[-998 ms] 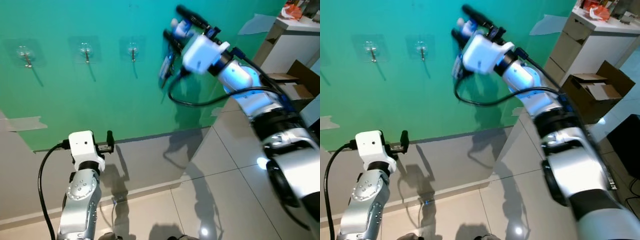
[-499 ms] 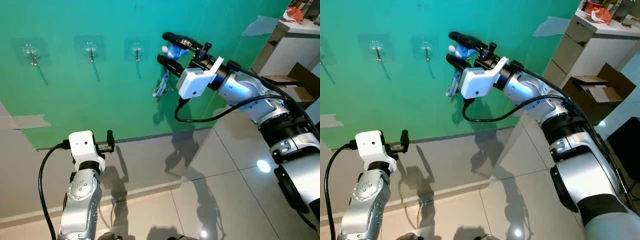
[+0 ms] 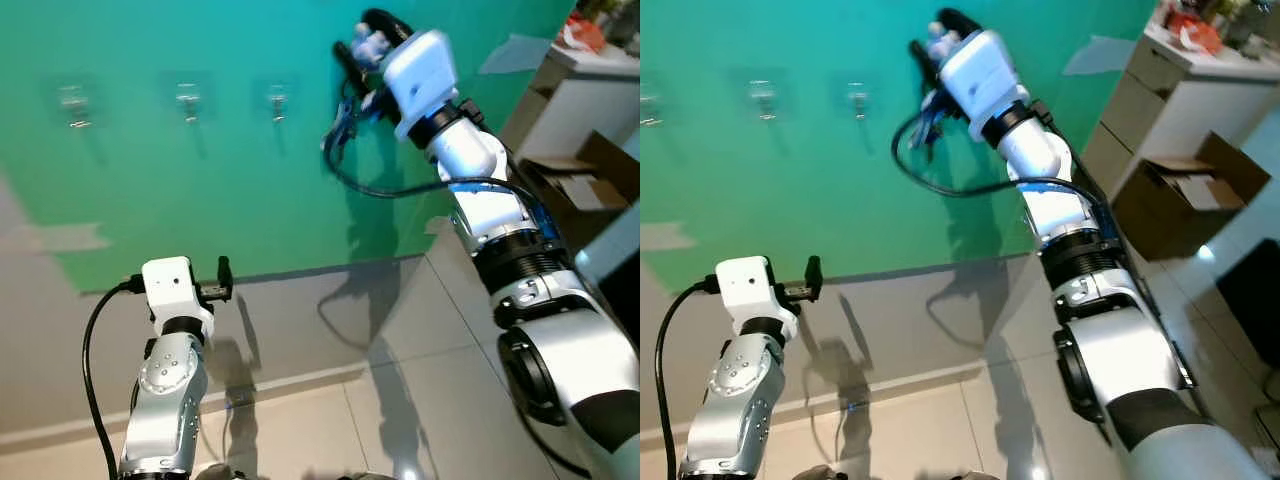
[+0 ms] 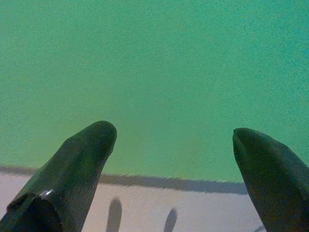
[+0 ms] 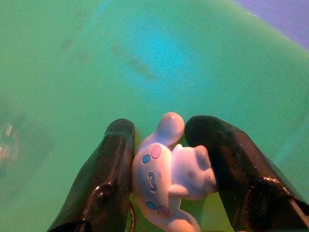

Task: Hang keys on a hook

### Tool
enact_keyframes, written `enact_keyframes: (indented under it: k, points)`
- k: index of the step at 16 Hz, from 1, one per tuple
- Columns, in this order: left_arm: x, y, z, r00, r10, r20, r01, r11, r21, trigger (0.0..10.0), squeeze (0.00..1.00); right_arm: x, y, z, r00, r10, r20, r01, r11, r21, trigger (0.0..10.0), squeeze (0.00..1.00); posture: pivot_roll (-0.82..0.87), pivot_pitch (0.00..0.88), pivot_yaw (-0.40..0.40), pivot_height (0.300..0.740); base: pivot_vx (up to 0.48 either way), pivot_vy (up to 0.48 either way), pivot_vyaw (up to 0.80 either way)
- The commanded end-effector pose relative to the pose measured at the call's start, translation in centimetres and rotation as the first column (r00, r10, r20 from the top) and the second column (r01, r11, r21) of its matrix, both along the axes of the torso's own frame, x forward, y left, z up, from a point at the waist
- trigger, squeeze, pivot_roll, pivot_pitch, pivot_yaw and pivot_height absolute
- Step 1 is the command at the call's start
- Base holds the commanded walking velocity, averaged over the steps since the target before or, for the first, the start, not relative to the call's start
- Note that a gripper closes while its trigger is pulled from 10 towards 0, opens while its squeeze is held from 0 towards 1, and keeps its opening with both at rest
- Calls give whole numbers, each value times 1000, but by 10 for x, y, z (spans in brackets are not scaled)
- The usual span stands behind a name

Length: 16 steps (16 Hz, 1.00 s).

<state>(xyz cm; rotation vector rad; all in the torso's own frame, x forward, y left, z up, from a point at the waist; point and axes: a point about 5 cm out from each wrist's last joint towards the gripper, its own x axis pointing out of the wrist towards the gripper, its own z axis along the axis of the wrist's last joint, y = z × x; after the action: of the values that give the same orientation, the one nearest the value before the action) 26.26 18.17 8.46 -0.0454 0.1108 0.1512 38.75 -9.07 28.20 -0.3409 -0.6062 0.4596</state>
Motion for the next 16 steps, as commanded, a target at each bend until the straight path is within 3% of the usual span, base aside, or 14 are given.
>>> enact_keyframes:
  k: [1,4,16]
  points:
    - [-1,-1,-2,1000,-5,-4,5,1000,8,10000,0,10,-40,-2,983,-96,-155,130,966,225,10000,0,-13,0,-116,740,0,0,0]
    - [-3,1,-2,1000,-4,-5,4,1000,14,10000,0,7,-42,-22,965,-49,-256,129,943,307,10000,0,-6,0,-115,740,0,0,0]
    - [2,0,-1,1000,-15,-9,15,1000,18,10000,0,-4,-41,-35,949,-63,-310,132,969,208,10000,0,-19,0,-104,740,0,0,0]
